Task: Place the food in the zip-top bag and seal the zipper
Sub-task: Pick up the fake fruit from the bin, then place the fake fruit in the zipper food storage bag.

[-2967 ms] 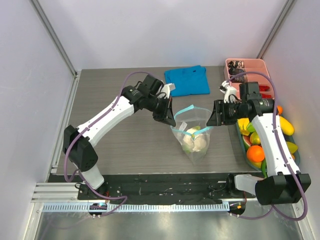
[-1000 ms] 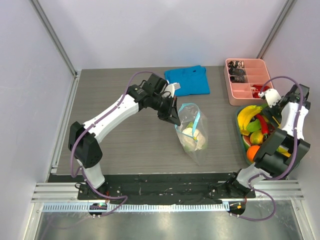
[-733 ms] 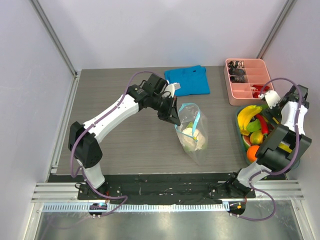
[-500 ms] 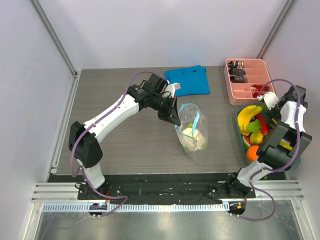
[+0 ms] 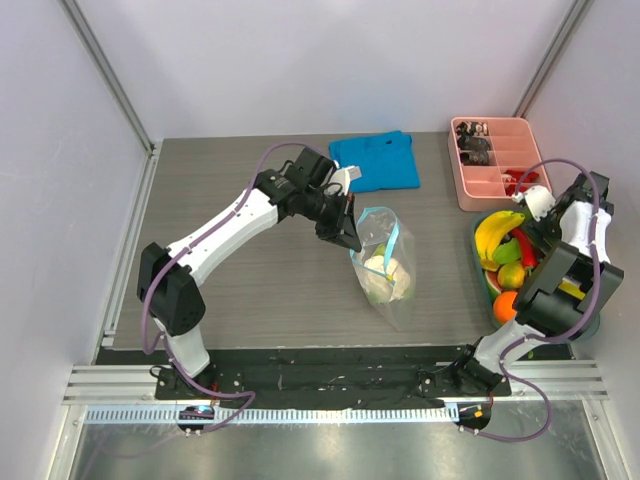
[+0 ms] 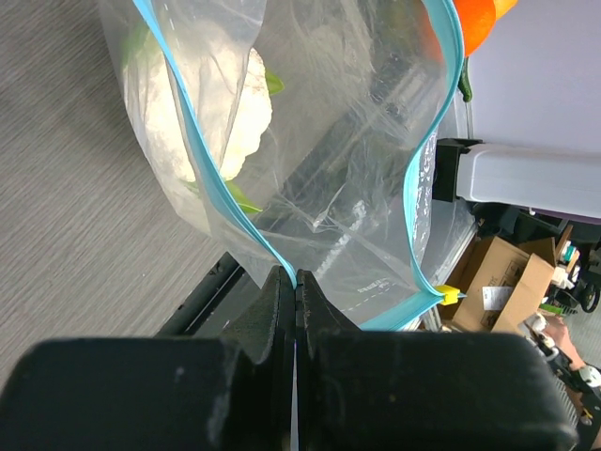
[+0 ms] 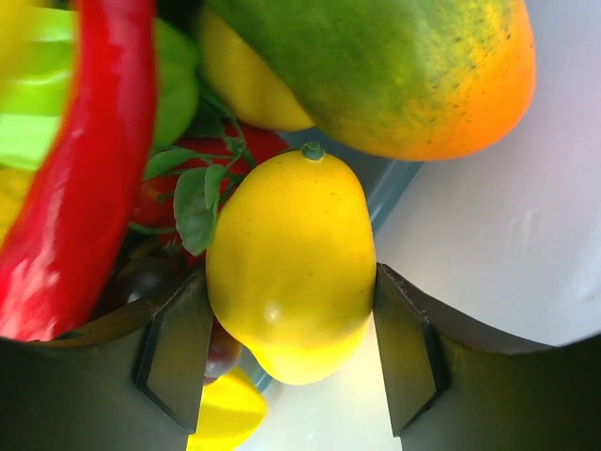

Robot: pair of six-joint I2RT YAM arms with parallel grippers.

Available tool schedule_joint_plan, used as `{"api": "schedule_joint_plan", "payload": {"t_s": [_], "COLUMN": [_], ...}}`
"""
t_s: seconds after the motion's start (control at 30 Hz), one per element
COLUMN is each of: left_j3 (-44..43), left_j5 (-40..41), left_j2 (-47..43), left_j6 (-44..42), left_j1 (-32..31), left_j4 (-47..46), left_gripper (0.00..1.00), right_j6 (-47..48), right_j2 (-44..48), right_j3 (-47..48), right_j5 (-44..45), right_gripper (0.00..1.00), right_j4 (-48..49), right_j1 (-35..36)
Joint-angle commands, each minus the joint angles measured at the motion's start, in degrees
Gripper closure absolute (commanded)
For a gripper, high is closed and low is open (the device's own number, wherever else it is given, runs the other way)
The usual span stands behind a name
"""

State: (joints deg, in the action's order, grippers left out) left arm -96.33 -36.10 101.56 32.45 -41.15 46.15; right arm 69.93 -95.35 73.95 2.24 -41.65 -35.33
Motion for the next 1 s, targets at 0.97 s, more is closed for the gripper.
{"api": "schedule_joint_plan", "payload": {"t_s": [0.97], "left_j3": [-3.25], "left_j5": [-1.96], "left_j2": [-0.31], "left_j6": [0.16], "left_j1": [0.01], "left_j4": [-1.76], "left_gripper": [1.00], "right_j6": [-102.27], "right_j2": [29.78], "right_j3": [-1.87], "right_j5": [-41.02], "right_gripper": [0.77], "right_j4": [33.29], "right_j1": [47.52]}}
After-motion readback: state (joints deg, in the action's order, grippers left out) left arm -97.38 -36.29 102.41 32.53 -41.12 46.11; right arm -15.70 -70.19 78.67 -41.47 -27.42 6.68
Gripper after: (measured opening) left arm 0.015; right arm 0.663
